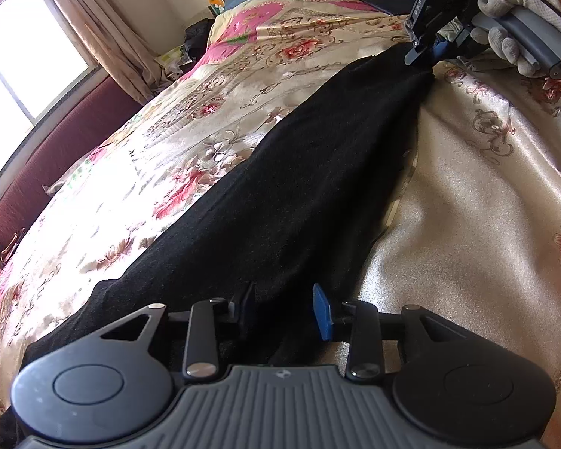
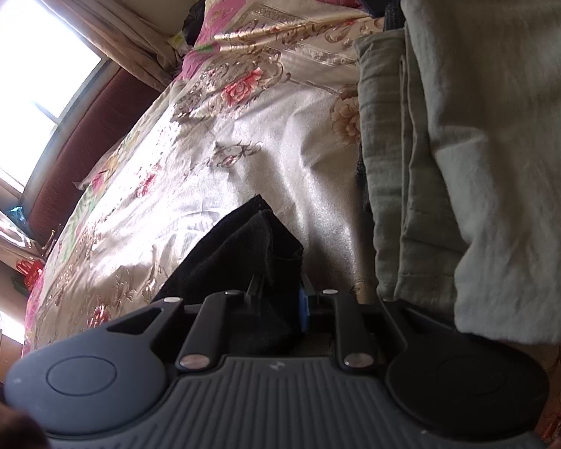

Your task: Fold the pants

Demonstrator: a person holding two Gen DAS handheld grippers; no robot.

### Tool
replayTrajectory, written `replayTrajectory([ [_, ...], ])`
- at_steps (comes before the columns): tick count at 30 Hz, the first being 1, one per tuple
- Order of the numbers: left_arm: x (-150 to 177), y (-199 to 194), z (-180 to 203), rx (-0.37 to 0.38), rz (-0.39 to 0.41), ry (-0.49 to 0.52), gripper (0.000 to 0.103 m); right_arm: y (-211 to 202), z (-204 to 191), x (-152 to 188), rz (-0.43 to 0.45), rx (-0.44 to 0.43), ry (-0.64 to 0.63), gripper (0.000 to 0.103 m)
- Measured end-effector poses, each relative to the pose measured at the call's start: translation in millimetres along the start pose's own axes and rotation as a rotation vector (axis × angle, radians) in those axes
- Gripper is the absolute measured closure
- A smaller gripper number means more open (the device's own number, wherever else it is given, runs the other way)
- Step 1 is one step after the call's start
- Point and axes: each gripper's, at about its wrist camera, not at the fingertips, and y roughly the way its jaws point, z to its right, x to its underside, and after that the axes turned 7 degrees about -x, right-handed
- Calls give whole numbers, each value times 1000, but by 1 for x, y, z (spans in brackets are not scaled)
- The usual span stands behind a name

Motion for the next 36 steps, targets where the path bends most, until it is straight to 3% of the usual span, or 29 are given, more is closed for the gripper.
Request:
replayTrajectory([
  [2,0,-1,-2,-4,3,-7,53,2,1,1,-2,-4,-11,96],
  [3,-1,-2,-2,-3,5,-13,53,0,0,1,-5,-22,-3,97],
  [6,-4,-9,-1,3,42,-34,52,-13,-15,-6,-4,-140,29,97],
  [10,-15,-12,9,-58,106,-41,45,-33,-58,-23,14,-319,24,98],
  [15,-22,-10,29,-124,160,-23,40,-50,-107,-46,41,-470,7,98],
  [20,-27,12,41,-315,161,58,39,-66,-136,-56,50,-557,-8,98],
  [24,-17,24,9,-405,93,60,49,-71,-137,-53,46,-545,-44,98],
  [30,14,-1,-63,-633,40,27,60,-66,-105,-29,35,-519,-40,98],
  [33,33,3,-63,-599,-18,21,60,-40,-73,-3,-14,-385,-47,98],
  [36,49,9,-31,-517,-37,96,60,-5,-34,19,-108,-236,11,98],
])
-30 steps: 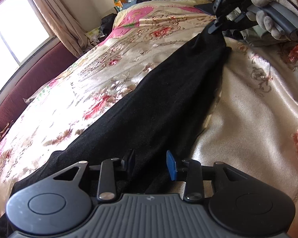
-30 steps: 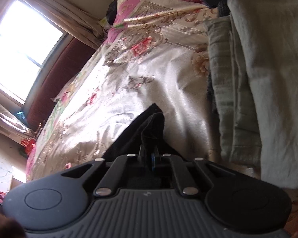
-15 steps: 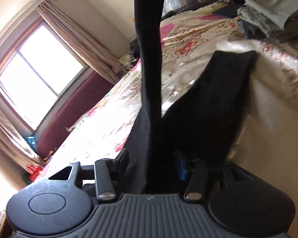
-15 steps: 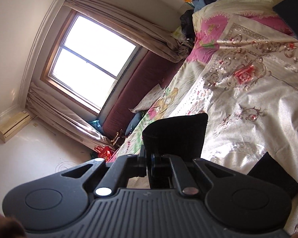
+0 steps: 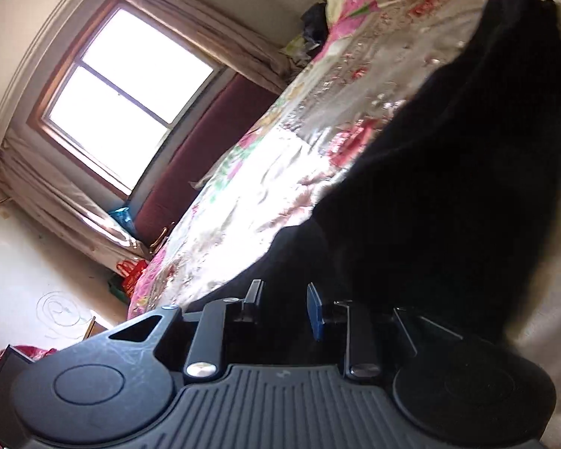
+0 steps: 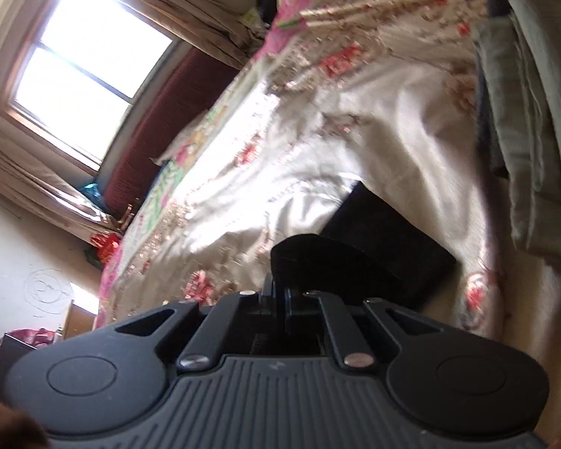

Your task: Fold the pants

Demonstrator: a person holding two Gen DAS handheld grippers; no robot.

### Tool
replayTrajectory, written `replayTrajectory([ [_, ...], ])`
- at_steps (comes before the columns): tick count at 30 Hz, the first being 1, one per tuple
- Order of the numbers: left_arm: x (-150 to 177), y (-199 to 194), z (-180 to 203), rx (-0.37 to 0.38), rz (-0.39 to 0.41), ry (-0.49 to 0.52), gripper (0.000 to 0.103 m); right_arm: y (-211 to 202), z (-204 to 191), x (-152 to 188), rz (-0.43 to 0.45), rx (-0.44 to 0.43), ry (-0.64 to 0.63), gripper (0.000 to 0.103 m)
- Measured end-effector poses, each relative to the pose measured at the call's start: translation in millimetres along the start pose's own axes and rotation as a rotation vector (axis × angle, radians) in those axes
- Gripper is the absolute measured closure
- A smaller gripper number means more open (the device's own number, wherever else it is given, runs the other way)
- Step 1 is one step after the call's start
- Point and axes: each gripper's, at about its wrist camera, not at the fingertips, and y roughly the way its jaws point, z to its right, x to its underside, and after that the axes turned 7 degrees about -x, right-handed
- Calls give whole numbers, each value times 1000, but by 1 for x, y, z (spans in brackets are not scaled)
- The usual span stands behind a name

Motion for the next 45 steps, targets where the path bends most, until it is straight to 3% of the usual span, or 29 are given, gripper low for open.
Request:
replayTrajectory([
  [3,-3,-19,20,43,61,44,60,-7,18,7,8,4,46,98],
  [6,-20,-28,25,82,135,43,50,-14,8,-4,18,-9,22,98],
  [8,-36,-28,29,78,185,42,49,-13,-6,-17,39,-34,5,98],
  [11,-61,-37,28,115,267,0,48,-9,-42,-36,67,-124,-12,98],
  [14,-79,-41,38,64,345,63,42,-5,-90,-55,79,-205,-90,98],
  [17,-91,-30,41,13,363,109,41,-12,-135,-74,121,-313,-153,98],
  [20,-93,-26,35,28,354,95,41,-31,-152,-77,160,-389,-205,98],
  [24,-74,-30,50,66,319,125,41,-42,-97,-55,148,-303,-130,98],
  [27,-65,-30,66,96,294,173,41,-26,-8,-34,91,-124,68,98],
  [30,-59,-30,71,111,281,204,41,-21,47,-13,67,-37,187,98],
  [34,-60,-27,69,129,258,202,41,-24,67,-5,78,-44,229,98],
  [38,-62,-26,67,120,259,204,41,-18,52,-20,82,-63,185,98],
  [41,-63,-26,63,121,255,183,41,-21,25,-27,116,-149,114,98],
  [45,-59,-25,64,128,249,187,41,-34,-9,-29,207,-345,-6,98],
])
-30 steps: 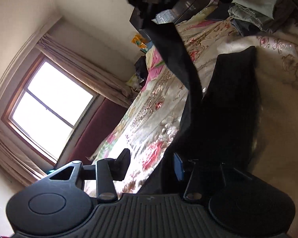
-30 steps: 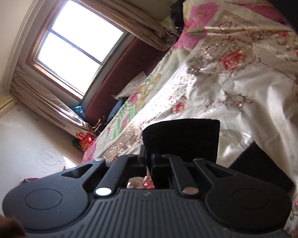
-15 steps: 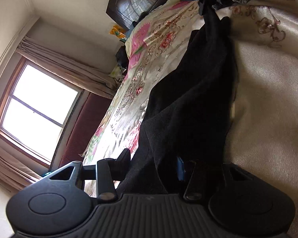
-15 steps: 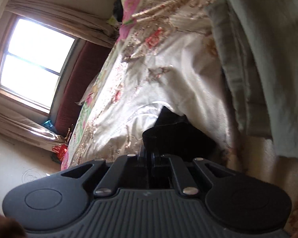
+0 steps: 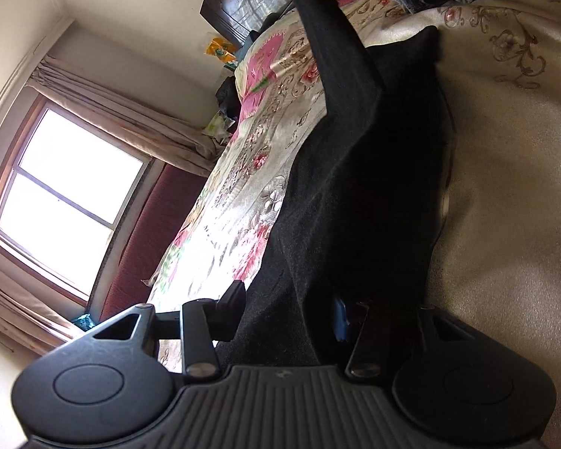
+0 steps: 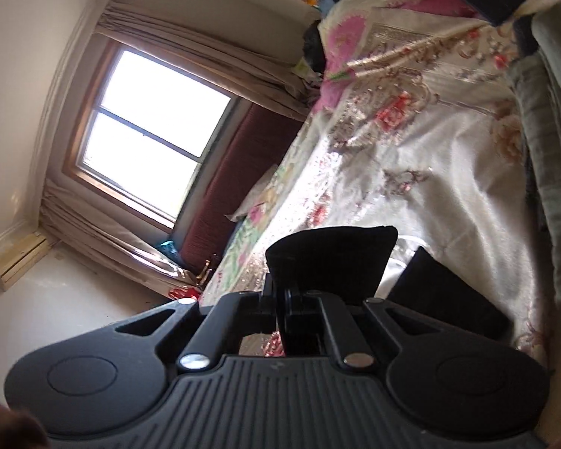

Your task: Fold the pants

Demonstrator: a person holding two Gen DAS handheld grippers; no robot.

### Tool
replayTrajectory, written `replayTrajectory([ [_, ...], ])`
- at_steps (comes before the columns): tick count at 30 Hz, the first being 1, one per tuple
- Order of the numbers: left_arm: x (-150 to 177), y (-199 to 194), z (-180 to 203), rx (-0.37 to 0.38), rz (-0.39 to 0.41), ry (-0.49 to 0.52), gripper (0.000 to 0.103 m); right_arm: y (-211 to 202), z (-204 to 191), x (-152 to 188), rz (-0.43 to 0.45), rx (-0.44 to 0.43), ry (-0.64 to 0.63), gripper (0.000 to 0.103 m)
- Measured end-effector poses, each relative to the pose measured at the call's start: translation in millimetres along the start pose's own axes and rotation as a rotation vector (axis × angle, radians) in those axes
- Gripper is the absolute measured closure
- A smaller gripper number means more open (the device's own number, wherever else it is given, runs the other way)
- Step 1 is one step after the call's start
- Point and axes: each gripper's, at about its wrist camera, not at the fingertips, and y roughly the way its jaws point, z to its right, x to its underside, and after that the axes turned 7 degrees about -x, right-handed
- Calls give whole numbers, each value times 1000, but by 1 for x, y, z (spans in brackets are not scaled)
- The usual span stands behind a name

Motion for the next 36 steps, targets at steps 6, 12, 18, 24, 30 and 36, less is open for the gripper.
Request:
replayTrajectory([
  [6,4,-2,0,14,-14,-16,41,3,61,21,-114,268,81,98],
  [12,4,-3,1,21,-9,-5,41,-22,84,18,-77,365,143,98],
  [18,4,-4,2,18,-11,2,41,-21,89,23,-102,401,192,93],
  [24,8,-5,2,23,-7,1,41,-24,72,24,-108,437,140,93],
  [30,5,-6,3,20,-10,9,41,8,29,7,-100,249,92,98],
  [36,9,-7,0,25,-14,9,39,2,-25,9,-23,-136,-29,99],
])
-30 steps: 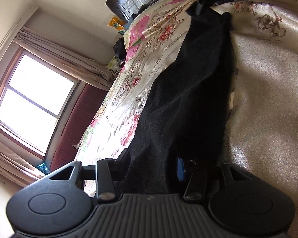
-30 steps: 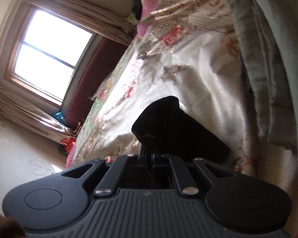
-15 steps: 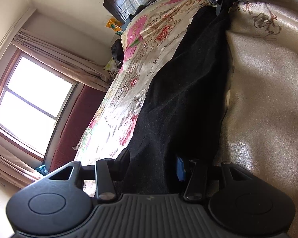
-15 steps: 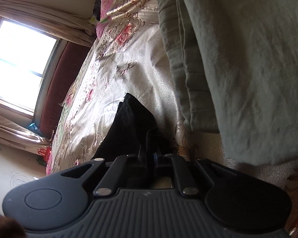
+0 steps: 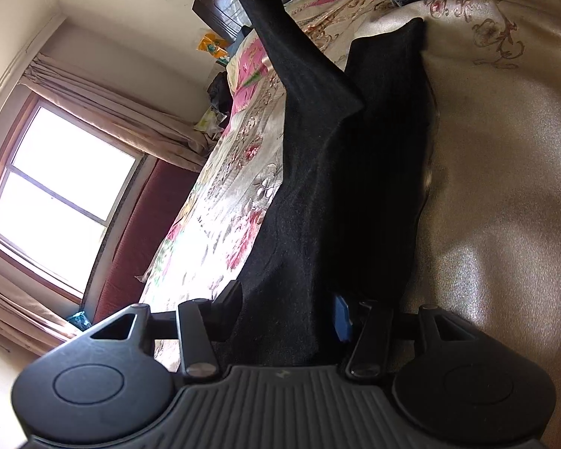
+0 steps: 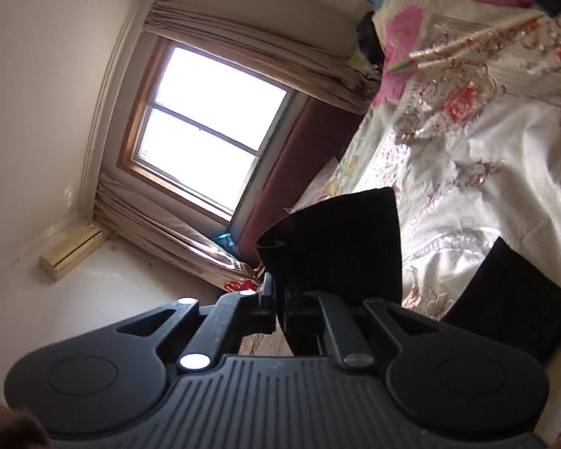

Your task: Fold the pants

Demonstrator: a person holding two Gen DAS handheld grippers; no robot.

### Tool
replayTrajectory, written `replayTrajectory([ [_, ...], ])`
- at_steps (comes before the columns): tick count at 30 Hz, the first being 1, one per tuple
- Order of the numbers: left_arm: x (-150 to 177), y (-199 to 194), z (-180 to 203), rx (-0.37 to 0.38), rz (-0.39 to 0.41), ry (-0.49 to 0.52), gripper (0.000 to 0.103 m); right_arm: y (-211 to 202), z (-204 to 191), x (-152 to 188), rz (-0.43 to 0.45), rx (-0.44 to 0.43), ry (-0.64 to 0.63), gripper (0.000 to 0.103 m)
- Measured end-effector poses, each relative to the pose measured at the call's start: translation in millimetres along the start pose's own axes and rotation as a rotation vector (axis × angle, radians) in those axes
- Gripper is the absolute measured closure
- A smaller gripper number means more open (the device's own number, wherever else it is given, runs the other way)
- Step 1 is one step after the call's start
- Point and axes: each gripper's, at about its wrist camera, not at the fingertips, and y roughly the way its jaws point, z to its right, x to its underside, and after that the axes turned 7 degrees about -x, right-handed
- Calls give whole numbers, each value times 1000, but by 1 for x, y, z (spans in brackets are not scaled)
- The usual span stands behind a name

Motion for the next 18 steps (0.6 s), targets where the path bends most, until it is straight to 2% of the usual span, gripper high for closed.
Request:
replayTrajectory([
  [1,0,1,1,1,-3,-3,39,2,9,2,-30,92,-22,99],
  [3,-1,2,2,0,-7,-9,39,3,52,7,-93,293,90,98],
  [4,-2,2,1,0,-8,-15,39,-2,70,10,-95,353,139,98],
  [6,-3,2,0,10,-11,-28,39,-17,84,15,-70,435,151,98],
  [9,-3,3,3,15,-1,-11,39,-33,94,15,-50,459,205,98],
  [12,-3,4,3,16,-3,-4,39,-34,104,13,-72,536,231,98],
  [18,-2,3,3,15,-2,-6,39,-35,105,19,-90,547,267,94],
])
